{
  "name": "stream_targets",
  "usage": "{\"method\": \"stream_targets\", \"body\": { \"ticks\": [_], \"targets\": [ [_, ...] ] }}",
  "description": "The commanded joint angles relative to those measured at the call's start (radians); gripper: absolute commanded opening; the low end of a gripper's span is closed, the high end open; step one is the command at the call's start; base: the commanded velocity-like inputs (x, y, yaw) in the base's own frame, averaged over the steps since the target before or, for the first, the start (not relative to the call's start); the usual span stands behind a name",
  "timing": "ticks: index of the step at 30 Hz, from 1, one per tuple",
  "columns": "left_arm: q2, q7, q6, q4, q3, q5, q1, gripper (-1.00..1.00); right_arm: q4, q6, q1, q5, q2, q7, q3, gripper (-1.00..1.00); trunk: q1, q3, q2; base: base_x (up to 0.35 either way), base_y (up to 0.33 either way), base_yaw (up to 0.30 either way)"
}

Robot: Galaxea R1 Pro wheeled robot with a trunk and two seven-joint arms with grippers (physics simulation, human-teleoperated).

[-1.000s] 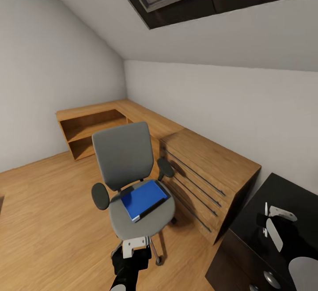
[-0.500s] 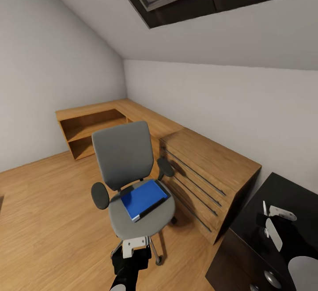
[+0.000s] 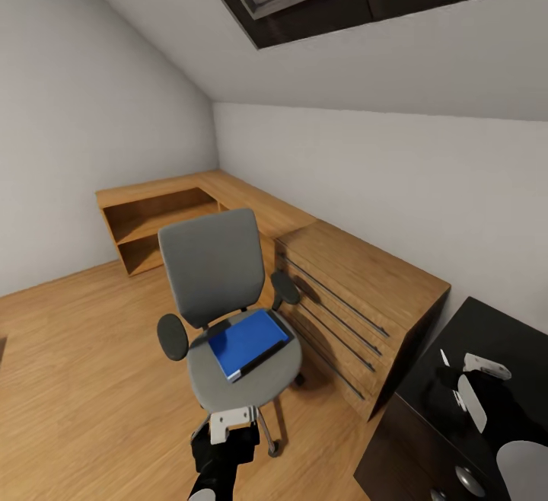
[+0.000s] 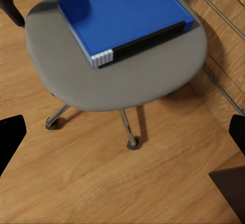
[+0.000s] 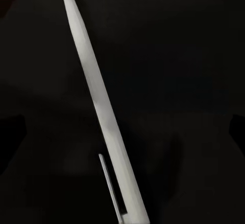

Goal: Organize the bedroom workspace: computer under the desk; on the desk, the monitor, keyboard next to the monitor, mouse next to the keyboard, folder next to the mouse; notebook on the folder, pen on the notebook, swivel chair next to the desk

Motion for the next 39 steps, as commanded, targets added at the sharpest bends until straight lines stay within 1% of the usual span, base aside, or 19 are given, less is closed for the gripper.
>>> {"method": "stream_targets", "body": {
  "ticks": [1, 4, 7, 9, 10, 11, 12, 13, 14, 15, 16, 17, 18, 21, 22, 25, 29, 37, 39],
  "targets": [
    [0.000, 0.007, 0.005, -0.001, -0.001, 0.004, -0.001, 1.00, -0.002, 0.003, 0.000, -0.011, 0.000, -0.006, 0.001, 1.00, 0.000, -0.001, -0.001, 0.000, 0.000, 0.000],
    [0.001, 0.007, 0.005, -0.001, 0.000, 0.004, -0.001, 1.00, -0.006, 0.002, 0.000, -0.011, 0.000, -0.005, 0.000, 1.00, 0.000, -0.001, -0.001, 0.000, 0.000, 0.000],
    [0.001, 0.007, 0.005, -0.001, 0.001, 0.004, -0.001, 1.00, -0.038, 0.002, 0.000, -0.011, 0.001, -0.003, -0.001, 1.00, 0.000, -0.001, -0.001, 0.000, 0.000, 0.000],
    [0.001, 0.007, 0.005, -0.001, 0.001, 0.004, -0.001, 1.00, -0.086, 0.006, 0.000, -0.014, 0.002, -0.002, -0.003, 1.00, 0.000, -0.001, -0.001, 0.000, 0.000, 0.000],
    [0.001, 0.008, 0.005, -0.001, 0.001, 0.004, -0.001, 1.00, -0.176, 0.015, 0.003, -0.020, 0.014, -0.002, -0.004, 1.00, 0.000, -0.001, -0.001, 0.000, 0.000, 0.000],
    [0.001, 0.008, 0.005, -0.001, 0.001, 0.004, -0.001, 1.00, -0.193, 0.017, 0.003, -0.020, 0.020, -0.002, -0.004, 1.00, 0.000, -0.001, -0.001, 0.000, 0.000, 0.000],
    [0.001, 0.008, 0.005, -0.001, 0.003, 0.004, -0.001, 1.00, -0.233, 0.025, 0.004, -0.019, 0.038, -0.004, -0.005, 1.00, 0.000, -0.001, -0.001, 0.000, 0.000, 0.000],
    [0.002, 0.008, 0.005, -0.001, 0.004, 0.004, -0.001, 1.00, -0.254, 0.030, 0.005, -0.019, 0.048, -0.004, -0.006, 1.00, 0.000, -0.001, -0.001, 0.000, 0.000, 0.000],
    [0.003, 0.008, 0.005, -0.001, 0.007, 0.005, -0.001, 1.00, -0.298, 0.044, 0.006, -0.018, 0.070, -0.006, -0.006, 1.00, 0.000, -0.001, -0.001, 0.000, 0.000, 0.000],
    [0.003, 0.008, 0.005, -0.001, 0.010, 0.005, -0.001, 1.00, -0.320, 0.054, 0.006, -0.018, 0.081, -0.007, -0.007, 1.00, 0.000, -0.001, -0.001, 0.000, 0.000, 0.000],
    [0.003, 0.008, 0.005, -0.001, 0.018, 0.005, -0.001, 1.00, -0.362, 0.077, 0.009, -0.017, 0.099, -0.008, -0.007, 1.00, 0.000, -0.001, -0.001, 0.000, 0.000, 0.000],
    [0.003, 0.008, 0.005, -0.001, 0.023, 0.006, -0.001, 1.00, -0.381, 0.089, 0.011, -0.017, 0.107, -0.009, -0.008, 1.00, 0.000, -0.001, -0.001, 0.000, 0.000, 0.000],
    [0.004, 0.007, 0.005, -0.001, 0.055, 0.007, -0.001, 1.00, -0.437, 0.123, 0.025, -0.017, 0.138, -0.014, -0.008, 1.00, 0.000, -0.001, -0.001, 0.000, 0.000, 0.015],
    [0.003, 0.005, 0.005, -0.001, 0.084, 0.008, -0.001, 1.00, -0.466, 0.137, 0.035, -0.014, 0.171, -0.031, -0.008, 1.00, 0.000, -0.001, -0.001, 0.000, 0.000, 0.108],
    [0.003, 0.004, 0.005, -0.001, 0.099, 0.008, -0.001, 1.00, -0.479, 0.141, 0.040, -0.012, 0.194, -0.055, -0.008, 1.00, 0.000, -0.001, -0.001, 0.000, 0.000, 0.224],
    [0.003, 0.004, 0.005, -0.001, 0.105, 0.009, -0.001, 1.00, -0.485, 0.147, 0.043, -0.012, 0.207, -0.070, -0.007, 1.00, 0.000, -0.001, -0.001, 0.000, 0.000, 0.243],
    [0.003, 0.004, 0.005, -0.001, 0.109, 0.009, -0.001, 1.00, -0.489, 0.149, 0.050, -0.014, 0.215, -0.076, -0.005, 1.00, 0.000, -0.001, -0.001, 0.000, 0.000, 0.180],
    [0.004, 0.005, 0.005, -0.001, 0.111, 0.009, -0.001, 1.00, -0.493, 0.148, 0.072, -0.016, 0.219, -0.073, 0.002, 1.00, 0.000, -0.001, -0.001, 0.000, 0.000, 0.034],
    [0.004, 0.005, 0.005, -0.001, 0.111, 0.010, -0.001, 1.00, -0.527, 0.151, 0.075, -0.018, 0.242, -0.075, 0.004, 1.00, 0.000, -0.001, -0.001, 0.000, 0.000, 0.002]
  ]
}}
